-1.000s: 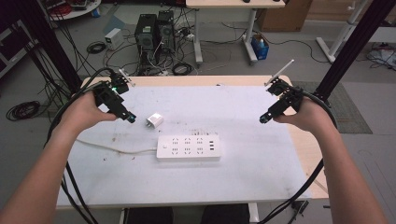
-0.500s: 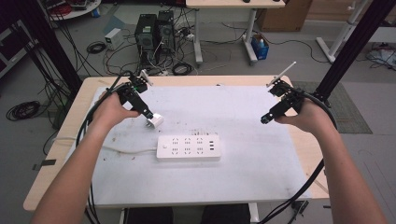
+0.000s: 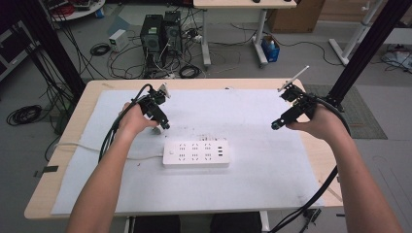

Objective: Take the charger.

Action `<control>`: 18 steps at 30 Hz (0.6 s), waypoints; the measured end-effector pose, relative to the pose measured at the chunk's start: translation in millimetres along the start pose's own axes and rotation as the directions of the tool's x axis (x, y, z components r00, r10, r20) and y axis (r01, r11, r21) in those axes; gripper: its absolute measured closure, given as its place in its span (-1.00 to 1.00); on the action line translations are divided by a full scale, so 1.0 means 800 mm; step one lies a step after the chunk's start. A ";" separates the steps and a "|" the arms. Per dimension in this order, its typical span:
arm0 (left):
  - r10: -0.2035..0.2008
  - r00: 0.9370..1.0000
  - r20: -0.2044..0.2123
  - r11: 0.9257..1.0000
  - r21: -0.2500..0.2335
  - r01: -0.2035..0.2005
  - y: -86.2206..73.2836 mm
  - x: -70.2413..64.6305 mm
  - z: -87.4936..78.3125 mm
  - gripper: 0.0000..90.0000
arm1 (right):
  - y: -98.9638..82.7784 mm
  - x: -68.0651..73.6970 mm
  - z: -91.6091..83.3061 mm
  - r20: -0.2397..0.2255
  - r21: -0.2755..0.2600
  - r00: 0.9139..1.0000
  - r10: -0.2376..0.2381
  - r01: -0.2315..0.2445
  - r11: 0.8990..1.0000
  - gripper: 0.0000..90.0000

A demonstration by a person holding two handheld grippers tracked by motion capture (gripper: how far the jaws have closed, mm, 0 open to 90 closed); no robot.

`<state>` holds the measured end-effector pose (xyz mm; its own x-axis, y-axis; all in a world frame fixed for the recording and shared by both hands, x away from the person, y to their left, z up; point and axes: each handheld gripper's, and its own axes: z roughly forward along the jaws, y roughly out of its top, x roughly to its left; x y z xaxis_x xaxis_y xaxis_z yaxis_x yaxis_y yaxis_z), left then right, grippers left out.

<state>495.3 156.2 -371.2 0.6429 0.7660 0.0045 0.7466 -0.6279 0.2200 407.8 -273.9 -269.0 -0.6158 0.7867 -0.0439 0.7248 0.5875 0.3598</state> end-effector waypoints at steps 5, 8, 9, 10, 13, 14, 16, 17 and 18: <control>-0.018 1.000 0.001 1.000 0.010 0.018 0.004 0.004 0.015 -0.63 | -0.002 -0.001 0.001 -0.002 -0.002 1.000 0.001 -0.001 1.000 -0.73; -0.016 1.000 -0.014 1.000 0.025 0.016 0.007 0.008 0.022 -0.60 | -0.004 -0.001 0.001 -0.001 -0.003 1.000 0.003 -0.003 1.000 -0.73; -0.026 1.000 -0.011 0.999 0.022 0.026 0.007 0.008 0.026 -0.60 | -0.004 -0.001 0.001 -0.001 -0.003 1.000 0.003 -0.003 1.000 -0.73; -0.027 1.000 -0.015 0.999 0.029 0.027 0.007 0.009 0.028 -0.58 | -0.004 -0.001 0.002 -0.005 -0.005 1.000 0.003 -0.003 1.000 -0.73; -0.034 0.999 -0.020 0.999 0.036 0.034 0.007 0.010 0.033 -0.52 | -0.004 -0.001 0.002 -0.002 -0.003 1.000 -0.002 0.002 1.000 -0.73; -0.039 0.999 -0.019 0.998 0.048 0.040 0.006 0.013 0.038 -0.52 | -0.004 -0.001 0.002 -0.001 -0.003 1.000 -0.004 0.004 1.000 -0.73; -0.034 0.999 -0.013 0.998 0.058 0.034 0.006 0.015 0.041 -0.45 | -0.004 0.000 0.002 -0.004 -0.004 1.000 -0.005 0.005 1.000 -0.73; -0.036 0.999 -0.016 0.997 0.062 0.037 0.006 0.016 0.042 -0.45 | -0.004 0.001 0.002 -0.003 -0.005 1.000 -0.004 0.004 1.000 -0.73; -0.037 0.999 -0.010 0.997 0.066 0.037 0.006 0.016 0.043 -0.42 | -0.004 0.000 0.003 -0.004 -0.007 1.000 -0.004 0.004 1.000 -0.73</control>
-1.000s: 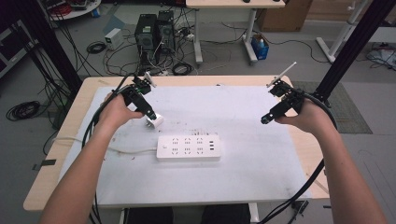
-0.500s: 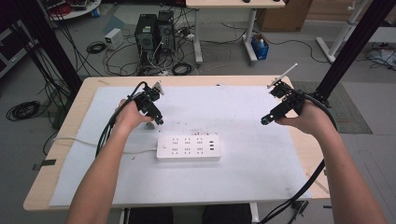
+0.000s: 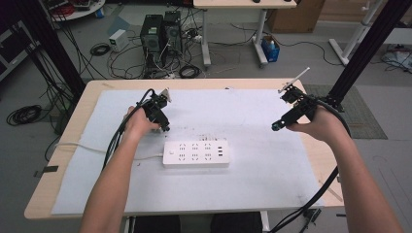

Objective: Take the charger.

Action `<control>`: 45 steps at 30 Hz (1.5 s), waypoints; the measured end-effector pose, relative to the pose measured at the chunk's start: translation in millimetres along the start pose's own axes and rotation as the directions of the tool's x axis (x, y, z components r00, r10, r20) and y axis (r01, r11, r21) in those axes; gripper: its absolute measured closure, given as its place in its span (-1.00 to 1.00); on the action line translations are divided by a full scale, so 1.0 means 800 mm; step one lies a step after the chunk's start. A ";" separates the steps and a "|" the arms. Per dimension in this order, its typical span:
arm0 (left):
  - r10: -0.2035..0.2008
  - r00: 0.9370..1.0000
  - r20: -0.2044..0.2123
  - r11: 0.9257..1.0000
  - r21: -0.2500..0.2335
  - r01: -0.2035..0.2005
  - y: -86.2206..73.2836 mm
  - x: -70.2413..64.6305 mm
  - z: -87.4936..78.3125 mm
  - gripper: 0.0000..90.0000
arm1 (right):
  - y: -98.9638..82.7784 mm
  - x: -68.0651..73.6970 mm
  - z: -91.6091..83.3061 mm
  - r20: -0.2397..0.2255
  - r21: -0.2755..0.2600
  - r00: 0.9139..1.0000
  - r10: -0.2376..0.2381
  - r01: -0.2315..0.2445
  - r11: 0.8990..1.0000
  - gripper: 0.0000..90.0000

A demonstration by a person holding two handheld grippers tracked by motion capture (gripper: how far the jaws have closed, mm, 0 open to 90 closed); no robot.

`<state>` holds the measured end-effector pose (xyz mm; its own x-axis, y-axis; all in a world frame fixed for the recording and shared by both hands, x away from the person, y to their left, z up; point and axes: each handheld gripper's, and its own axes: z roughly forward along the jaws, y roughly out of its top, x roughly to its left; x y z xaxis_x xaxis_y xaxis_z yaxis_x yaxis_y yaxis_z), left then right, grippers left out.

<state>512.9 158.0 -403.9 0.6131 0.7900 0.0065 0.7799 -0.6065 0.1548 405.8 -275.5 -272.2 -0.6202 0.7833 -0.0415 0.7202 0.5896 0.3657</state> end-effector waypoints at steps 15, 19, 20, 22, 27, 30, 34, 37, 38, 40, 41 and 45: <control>0.020 1.000 0.024 1.000 0.002 -0.020 0.001 -0.002 0.006 -0.06 | -0.004 -0.005 0.007 0.005 0.017 1.000 0.016 -0.016 1.000 -0.73; 0.019 0.999 0.028 1.000 0.004 -0.019 0.001 -0.001 0.004 -0.06 | -0.003 -0.003 0.008 0.007 0.022 1.000 0.011 -0.011 1.000 -0.73; 0.025 0.999 0.036 1.000 -0.003 -0.024 0.000 -0.002 0.001 -0.06 | -0.002 -0.003 0.009 0.005 0.024 1.000 0.008 -0.008 1.000 -0.73; 0.023 0.999 0.043 1.000 -0.018 -0.022 0.000 -0.004 -0.003 -0.06 | -0.001 -0.002 0.009 0.004 0.025 1.000 0.007 -0.007 1.000 -0.73; 0.049 0.998 0.044 0.997 -0.064 -0.047 -0.008 -0.013 -0.038 -0.06 | 0.004 0.001 0.013 0.006 0.040 1.000 0.017 -0.017 0.999 -0.73; 0.057 0.997 0.054 0.995 -0.090 -0.052 -0.013 -0.018 -0.056 -0.05 | 0.006 0.003 0.014 0.004 0.048 1.000 0.026 -0.026 0.999 -0.73; 0.092 0.995 0.037 0.990 -0.112 -0.088 -0.021 -0.032 -0.102 -0.06 | 0.009 0.007 0.013 0.000 0.053 0.999 0.033 -0.033 0.998 -0.73; 0.121 0.992 0.034 0.985 -0.126 -0.116 -0.027 -0.045 -0.138 -0.06 | 0.014 0.013 0.011 -0.002 0.057 1.000 0.028 -0.028 0.998 -0.73; 0.133 0.991 0.032 0.984 -0.124 -0.129 -0.029 -0.047 -0.146 -0.06 | 0.014 0.013 0.011 -0.002 0.057 1.000 0.028 -0.028 0.998 -0.73; 0.152 0.988 0.018 0.981 -0.125 -0.149 -0.031 -0.055 -0.163 -0.06 | 0.018 0.016 0.008 0.000 0.064 1.000 0.026 -0.026 0.998 -0.73; 0.165 0.986 0.017 0.979 -0.126 -0.161 -0.033 -0.060 -0.171 -0.05 | 0.021 0.017 0.006 0.000 0.067 1.000 0.021 -0.021 0.998 -0.73; 0.183 0.983 0.010 0.974 -0.137 -0.180 -0.035 -0.069 -0.186 -0.06 | 0.021 0.017 0.002 0.004 0.074 1.000 0.025 -0.025 0.997 -0.73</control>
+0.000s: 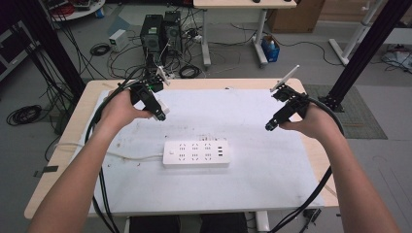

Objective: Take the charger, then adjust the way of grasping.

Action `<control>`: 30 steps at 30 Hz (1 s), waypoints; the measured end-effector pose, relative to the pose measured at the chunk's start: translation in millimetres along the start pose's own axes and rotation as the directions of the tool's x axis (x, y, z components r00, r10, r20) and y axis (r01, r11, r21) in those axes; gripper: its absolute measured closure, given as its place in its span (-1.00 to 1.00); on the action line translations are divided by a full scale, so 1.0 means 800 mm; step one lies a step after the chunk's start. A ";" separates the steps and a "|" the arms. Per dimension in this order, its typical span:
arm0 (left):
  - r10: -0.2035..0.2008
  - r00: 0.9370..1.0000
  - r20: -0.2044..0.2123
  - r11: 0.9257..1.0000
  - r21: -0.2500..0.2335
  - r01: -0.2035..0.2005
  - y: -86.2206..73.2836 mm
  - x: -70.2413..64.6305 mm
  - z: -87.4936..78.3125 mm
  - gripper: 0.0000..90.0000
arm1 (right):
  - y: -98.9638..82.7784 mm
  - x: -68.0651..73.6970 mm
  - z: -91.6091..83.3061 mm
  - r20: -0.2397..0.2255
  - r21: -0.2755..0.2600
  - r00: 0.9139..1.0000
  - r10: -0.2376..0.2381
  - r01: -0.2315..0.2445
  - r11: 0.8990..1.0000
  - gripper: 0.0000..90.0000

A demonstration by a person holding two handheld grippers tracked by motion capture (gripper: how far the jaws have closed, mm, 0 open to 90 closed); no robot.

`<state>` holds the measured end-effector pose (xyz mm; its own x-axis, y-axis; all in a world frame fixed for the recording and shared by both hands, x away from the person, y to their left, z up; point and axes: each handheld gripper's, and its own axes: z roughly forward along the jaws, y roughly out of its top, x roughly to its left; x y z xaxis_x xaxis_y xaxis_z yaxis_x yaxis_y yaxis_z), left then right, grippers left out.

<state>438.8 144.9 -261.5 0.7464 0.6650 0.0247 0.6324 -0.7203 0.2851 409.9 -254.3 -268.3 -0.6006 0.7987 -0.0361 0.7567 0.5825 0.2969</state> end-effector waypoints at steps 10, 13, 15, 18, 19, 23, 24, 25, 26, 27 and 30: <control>0.123 0.991 0.043 0.978 -0.176 -0.114 -0.007 -0.033 -0.009 -0.05 | 0.003 0.008 -0.015 -0.094 -0.034 0.992 0.078 -0.082 0.996 -0.72; 0.186 0.980 0.077 0.955 -0.250 -0.162 -0.007 -0.045 -0.004 -0.05 | 0.006 0.015 -0.020 -0.143 -0.053 0.984 0.105 -0.113 0.992 -0.62; 0.212 0.973 0.095 0.940 -0.292 -0.176 -0.005 -0.053 0.001 -0.05 | 0.010 0.020 -0.022 -0.181 -0.073 0.975 0.126 -0.141 0.987 -0.62; 0.265 0.957 0.120 0.911 -0.357 -0.208 -0.001 -0.066 0.008 -0.05 | 0.018 0.031 -0.024 -0.243 -0.089 0.961 0.133 -0.159 0.983 -0.62; 0.265 0.957 0.120 0.911 -0.357 -0.208 -0.001 -0.066 0.008 -0.05 | 0.018 0.031 -0.024 -0.243 -0.089 0.961 0.133 -0.159 0.983 -0.62; 0.347 0.934 0.091 0.859 -0.432 -0.277 0.008 -0.094 0.015 -0.05 | 0.032 0.051 -0.022 -0.354 -0.109 0.923 0.151 -0.201 0.974 -0.60; 0.363 0.928 0.080 0.848 -0.442 -0.293 0.009 -0.099 0.016 -0.05 | 0.035 0.054 -0.022 -0.383 -0.111 0.909 0.164 -0.221 0.969 -0.60; 0.382 0.922 0.068 0.833 -0.456 -0.312 0.011 -0.105 0.017 -0.05 | 0.038 0.057 -0.021 -0.412 -0.117 0.896 0.167 -0.234 0.965 -0.59; 0.382 0.922 0.068 0.833 -0.456 -0.312 0.011 -0.105 0.017 -0.05 | 0.038 0.057 -0.021 -0.412 -0.117 0.896 0.167 -0.234 0.965 -0.59; 0.413 0.910 0.040 0.805 -0.483 -0.344 0.014 -0.115 0.018 -0.05 | 0.044 0.063 -0.021 -0.462 -0.127 0.869 0.175 -0.260 0.957 -0.51; 0.426 0.904 0.036 0.783 -0.515 -0.349 0.017 -0.125 0.020 -0.05 | 0.050 0.071 -0.019 -0.517 -0.130 0.836 0.184 -0.289 0.949 -0.51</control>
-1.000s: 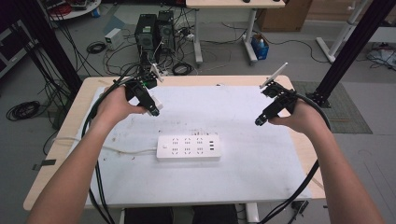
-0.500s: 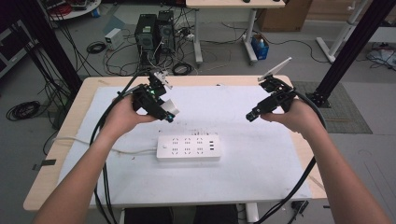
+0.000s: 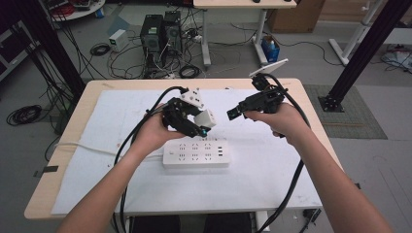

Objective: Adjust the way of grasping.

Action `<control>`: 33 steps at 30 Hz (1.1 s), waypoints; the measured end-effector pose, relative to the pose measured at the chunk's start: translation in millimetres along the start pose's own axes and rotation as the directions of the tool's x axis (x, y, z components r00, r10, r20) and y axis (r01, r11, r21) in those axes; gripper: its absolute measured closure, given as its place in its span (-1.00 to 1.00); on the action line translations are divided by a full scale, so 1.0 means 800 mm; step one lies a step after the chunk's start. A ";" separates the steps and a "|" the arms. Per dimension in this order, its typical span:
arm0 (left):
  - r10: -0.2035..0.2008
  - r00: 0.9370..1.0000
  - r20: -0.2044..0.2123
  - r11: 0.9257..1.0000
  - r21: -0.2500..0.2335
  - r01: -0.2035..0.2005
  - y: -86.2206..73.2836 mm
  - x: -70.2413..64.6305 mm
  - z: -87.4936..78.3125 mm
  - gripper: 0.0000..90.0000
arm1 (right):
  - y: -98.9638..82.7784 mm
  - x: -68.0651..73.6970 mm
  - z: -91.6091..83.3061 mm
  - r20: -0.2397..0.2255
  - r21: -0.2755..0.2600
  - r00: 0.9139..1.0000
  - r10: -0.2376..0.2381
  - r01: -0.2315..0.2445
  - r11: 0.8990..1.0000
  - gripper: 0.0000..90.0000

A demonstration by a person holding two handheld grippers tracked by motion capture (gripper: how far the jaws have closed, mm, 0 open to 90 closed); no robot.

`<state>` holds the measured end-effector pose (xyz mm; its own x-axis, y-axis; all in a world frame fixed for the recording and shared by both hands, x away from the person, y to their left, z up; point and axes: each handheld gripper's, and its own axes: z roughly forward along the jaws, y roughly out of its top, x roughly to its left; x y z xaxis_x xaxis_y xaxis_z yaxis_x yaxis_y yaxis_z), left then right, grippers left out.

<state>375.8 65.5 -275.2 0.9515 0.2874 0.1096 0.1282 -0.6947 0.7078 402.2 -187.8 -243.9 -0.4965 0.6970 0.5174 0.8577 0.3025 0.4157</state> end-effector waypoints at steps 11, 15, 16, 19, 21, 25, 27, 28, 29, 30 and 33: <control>0.067 0.997 -0.024 0.995 -0.068 -0.069 0.020 -0.020 0.019 -0.05 | 0.007 0.013 0.029 -0.126 0.003 0.991 0.050 -0.050 0.999 -0.37; 0.068 0.997 -0.024 0.994 -0.081 -0.070 0.022 -0.022 0.019 -0.05 | 0.007 0.014 0.041 -0.151 0.026 0.987 0.055 -0.052 0.998 -0.13; 0.073 0.997 -0.025 0.994 -0.079 -0.074 0.022 -0.023 0.019 -0.05 | 0.007 0.014 0.043 -0.157 0.032 0.986 0.051 -0.046 0.998 -0.07; 0.081 0.996 -0.040 0.994 -0.070 -0.084 0.022 -0.023 0.020 -0.05 | 0.008 0.013 0.046 -0.173 0.034 0.984 0.049 -0.044 0.998 0.17; 0.088 0.995 -0.051 0.994 -0.066 -0.091 0.021 -0.023 0.019 -0.05 | 0.008 0.009 0.048 -0.196 0.038 0.979 0.061 -0.055 0.998 0.31; 0.104 0.989 -0.102 0.992 -0.056 -0.110 0.022 -0.027 0.022 -0.17 | 0.009 0.006 0.049 -0.212 0.026 0.975 0.070 -0.066 0.997 0.39; 0.097 0.985 -0.144 0.995 -0.002 -0.099 0.023 -0.026 0.025 -0.45 | 0.011 0.007 0.047 -0.198 0.023 0.979 0.046 -0.043 0.999 0.39; 0.109 0.982 -0.156 0.994 0.021 -0.107 0.021 -0.025 0.025 -0.45 | 0.011 0.007 0.047 -0.198 0.023 0.979 0.046 -0.043 0.999 0.39; 0.095 0.984 -0.152 0.995 0.042 -0.090 0.018 -0.023 0.024 -0.57 | 0.012 0.005 0.041 -0.177 0.025 0.984 0.021 -0.017 1.000 0.39; 0.073 0.987 -0.145 0.996 0.056 -0.066 0.014 -0.021 0.023 -0.61 | 0.013 0.006 0.035 -0.150 0.012 0.989 0.001 0.001 1.000 0.39; 0.035 0.986 -0.160 0.990 0.144 -0.012 -0.006 -0.011 0.009 -0.65 | 0.015 0.009 0.018 -0.033 0.023 0.997 -0.075 0.076 0.997 0.39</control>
<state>369.0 61.9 -284.5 0.8985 0.3645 0.2447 0.1557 -0.7858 0.5985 410.6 -169.6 -245.8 -0.5636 0.6502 0.5094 0.8205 0.3692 0.4364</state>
